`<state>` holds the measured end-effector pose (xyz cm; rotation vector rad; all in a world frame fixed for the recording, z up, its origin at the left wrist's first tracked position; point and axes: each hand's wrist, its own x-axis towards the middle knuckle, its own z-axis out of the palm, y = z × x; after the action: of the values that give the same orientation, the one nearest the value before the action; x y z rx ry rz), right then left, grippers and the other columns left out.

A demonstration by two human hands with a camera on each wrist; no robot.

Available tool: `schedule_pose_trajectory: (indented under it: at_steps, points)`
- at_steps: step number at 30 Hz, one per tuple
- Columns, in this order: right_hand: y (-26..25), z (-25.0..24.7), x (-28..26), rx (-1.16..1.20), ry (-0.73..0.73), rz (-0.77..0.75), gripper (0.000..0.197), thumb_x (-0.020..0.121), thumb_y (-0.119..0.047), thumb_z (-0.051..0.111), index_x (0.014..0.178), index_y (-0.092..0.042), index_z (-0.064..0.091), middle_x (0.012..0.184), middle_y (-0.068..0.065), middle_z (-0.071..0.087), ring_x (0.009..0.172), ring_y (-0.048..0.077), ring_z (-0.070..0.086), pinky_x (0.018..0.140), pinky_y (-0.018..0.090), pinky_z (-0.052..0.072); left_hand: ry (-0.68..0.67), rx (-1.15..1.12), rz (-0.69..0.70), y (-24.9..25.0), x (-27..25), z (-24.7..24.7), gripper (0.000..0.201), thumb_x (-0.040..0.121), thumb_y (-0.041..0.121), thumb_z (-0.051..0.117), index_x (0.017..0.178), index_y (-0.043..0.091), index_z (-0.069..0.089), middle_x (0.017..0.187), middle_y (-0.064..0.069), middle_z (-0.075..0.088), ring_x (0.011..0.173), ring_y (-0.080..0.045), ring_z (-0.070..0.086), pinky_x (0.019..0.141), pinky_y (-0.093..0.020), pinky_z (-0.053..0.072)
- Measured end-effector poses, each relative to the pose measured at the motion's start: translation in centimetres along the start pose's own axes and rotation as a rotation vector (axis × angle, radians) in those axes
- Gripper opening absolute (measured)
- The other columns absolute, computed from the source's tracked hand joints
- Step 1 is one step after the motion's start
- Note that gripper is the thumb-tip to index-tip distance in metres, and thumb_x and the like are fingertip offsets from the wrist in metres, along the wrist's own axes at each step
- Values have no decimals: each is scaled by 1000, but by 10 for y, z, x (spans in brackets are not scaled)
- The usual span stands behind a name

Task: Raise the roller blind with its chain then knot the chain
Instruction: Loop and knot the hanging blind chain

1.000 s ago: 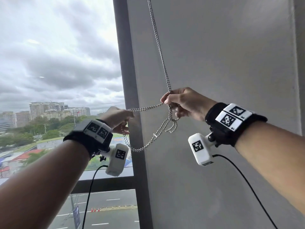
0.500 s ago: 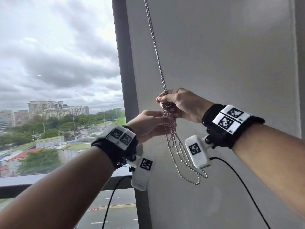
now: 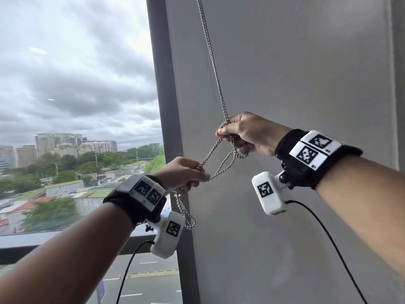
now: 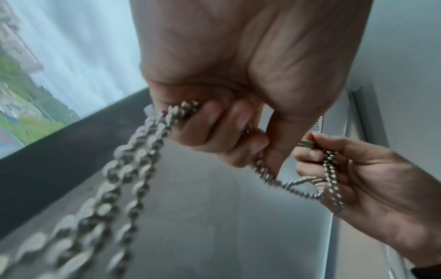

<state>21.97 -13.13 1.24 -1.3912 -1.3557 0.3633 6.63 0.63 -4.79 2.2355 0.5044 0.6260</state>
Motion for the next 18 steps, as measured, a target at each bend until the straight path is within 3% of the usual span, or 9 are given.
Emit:
schedule_pose_trajectory:
  at_steps: [2, 4, 6, 8, 10, 13, 14, 16, 18]
  points:
    - [0, -1, 1, 4, -7, 1, 18, 94, -9, 56, 76, -13, 58, 59, 1, 46, 46, 12, 23, 47, 27, 17, -1, 129, -71, -5, 1, -4, 16, 80, 20, 72, 73, 9, 63, 56, -3, 55, 42, -13, 45, 42, -21, 39]
    - [2, 0, 2, 21, -10, 3, 19, 95, -9, 55, 76, -13, 59, 58, 0, 47, 48, 12, 21, 51, 30, 13, 24, 179, -129, -7, 2, -4, 16, 83, 21, 69, 79, 6, 66, 69, -10, 67, 52, -17, 58, 54, -27, 51]
    - [3, 2, 2, 37, -2, 3, 20, 96, -12, 53, 77, -14, 59, 60, 0, 48, 46, 11, 21, 51, 29, 13, 47, 269, -133, -6, 4, -3, 18, 83, 25, 68, 88, 7, 71, 93, -15, 72, 75, -21, 63, 71, -30, 51]
    - [4, 5, 2, 47, 5, -8, 21, 98, -19, 51, 79, -14, 59, 64, 2, 48, 42, 9, 25, 47, 25, 19, 64, 220, -109, 1, 3, 1, 20, 83, 24, 68, 95, 8, 71, 107, -17, 69, 85, -23, 58, 79, -33, 46]
    - [6, 9, 2, 49, 17, -22, 27, 100, -30, 50, 82, -14, 61, 66, 2, 49, 43, 9, 31, 45, 24, 29, 33, -98, -66, 13, 2, 6, 12, 86, 13, 62, 91, 3, 66, 108, -23, 68, 87, -26, 61, 80, -35, 45]
    - [9, 13, 2, 65, 17, -48, 37, 101, -40, 46, 83, -12, 62, 67, 3, 49, 47, 12, 35, 46, 26, 34, -108, -674, -23, 34, -1, 15, 7, 89, 9, 49, 86, 7, 56, 81, -22, 63, 77, -34, 67, 86, -42, 51]
    - [8, 15, 1, 68, 7, -55, 36, 101, -38, 46, 83, -12, 63, 67, 3, 50, 47, 13, 36, 46, 27, 34, -125, -762, 1, 38, 0, 17, 8, 91, 12, 50, 87, 7, 55, 72, -15, 58, 69, -32, 66, 82, -44, 55]
    - [7, 17, -1, 78, -8, -61, 32, 100, -29, 46, 81, -10, 63, 64, 5, 53, 50, 16, 39, 46, 29, 35, -68, -752, 87, 44, 0, 20, 15, 93, 21, 54, 89, 7, 56, 63, -6, 47, 49, -19, 53, 55, -31, 54]
    - [6, 20, -4, 77, -12, -60, 29, 98, -21, 45, 80, -7, 62, 64, 8, 53, 54, 19, 42, 48, 30, 37, 24, -613, 175, 41, 2, 24, 21, 94, 26, 53, 84, 8, 57, 56, 0, 41, 39, -9, 32, 38, -18, 30]
